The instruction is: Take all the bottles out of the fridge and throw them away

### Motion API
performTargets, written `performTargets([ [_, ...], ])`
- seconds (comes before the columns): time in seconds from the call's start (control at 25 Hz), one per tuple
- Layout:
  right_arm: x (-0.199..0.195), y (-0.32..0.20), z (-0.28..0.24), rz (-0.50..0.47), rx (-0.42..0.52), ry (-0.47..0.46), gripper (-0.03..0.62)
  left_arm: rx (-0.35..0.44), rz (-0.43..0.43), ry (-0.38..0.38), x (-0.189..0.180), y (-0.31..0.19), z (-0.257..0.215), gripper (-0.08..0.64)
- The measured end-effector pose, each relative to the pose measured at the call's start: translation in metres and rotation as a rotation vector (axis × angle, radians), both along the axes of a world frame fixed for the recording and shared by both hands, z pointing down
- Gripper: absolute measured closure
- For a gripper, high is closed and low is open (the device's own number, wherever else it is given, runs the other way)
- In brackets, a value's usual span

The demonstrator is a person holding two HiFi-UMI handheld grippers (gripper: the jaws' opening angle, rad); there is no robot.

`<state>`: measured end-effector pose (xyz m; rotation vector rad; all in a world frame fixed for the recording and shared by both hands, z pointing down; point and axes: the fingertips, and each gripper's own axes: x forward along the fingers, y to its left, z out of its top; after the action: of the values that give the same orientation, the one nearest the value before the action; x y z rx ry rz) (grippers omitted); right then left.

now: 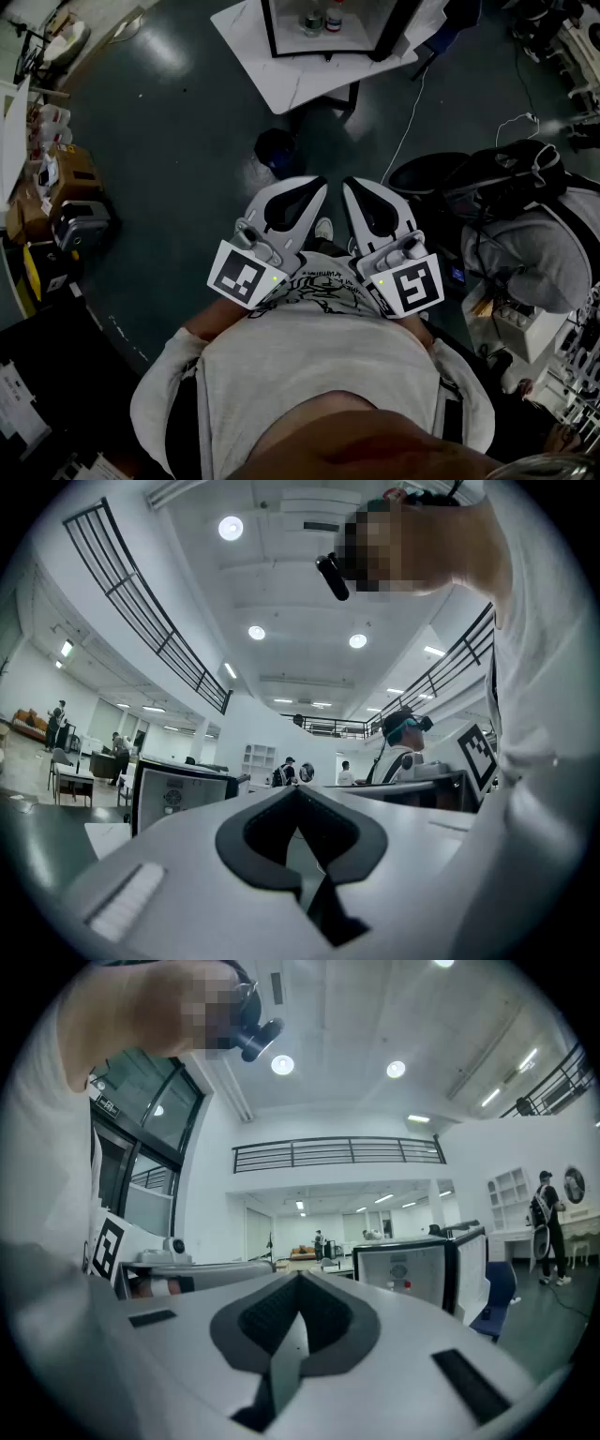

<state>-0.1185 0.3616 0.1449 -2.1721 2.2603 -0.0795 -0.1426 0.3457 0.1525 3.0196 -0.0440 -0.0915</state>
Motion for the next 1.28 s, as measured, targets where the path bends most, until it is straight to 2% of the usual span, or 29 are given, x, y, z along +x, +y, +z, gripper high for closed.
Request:
performTargets([
  [0.12,0.002,0.004,-0.001,-0.001,-0.004,0.001,0.583,0.005,-0.001,0.004,0.001,0.005,-0.003,0.551],
  [0.28,0.004,0.007,-0.003,-0.003,-0.001,0.007,0.583,0.038,0.002,0.05,0.006,0.006,-0.009,0.551],
  [0.4,0.009,0.008,-0.003,-0.002,-0.002,0.011,0.583,0.009,0.01,0.026,0.01,0.008,-0.005,0.551],
  [0.6,0.025,0.009,-0.005,-0.004,0.024,-0.012,0.581,0.014,-0.001,0.015,0.022,0.008,-0.006,0.551],
  [0.72,0.035,0.007,-0.005,-0.018,0.024,-0.01,0.581,0.033,-0.012,0.049,0.034,0.006,-0.011,0.551],
  [0.96,0.061,0.003,-0.006,-0.049,0.028,-0.012,0.581,0.011,-0.025,-0.009,0.061,0.006,-0.004,0.551],
  [1.28,0.098,0.004,-0.006,-0.065,0.029,-0.017,0.581,0.009,-0.051,0.004,0.096,0.008,-0.007,0.551],
])
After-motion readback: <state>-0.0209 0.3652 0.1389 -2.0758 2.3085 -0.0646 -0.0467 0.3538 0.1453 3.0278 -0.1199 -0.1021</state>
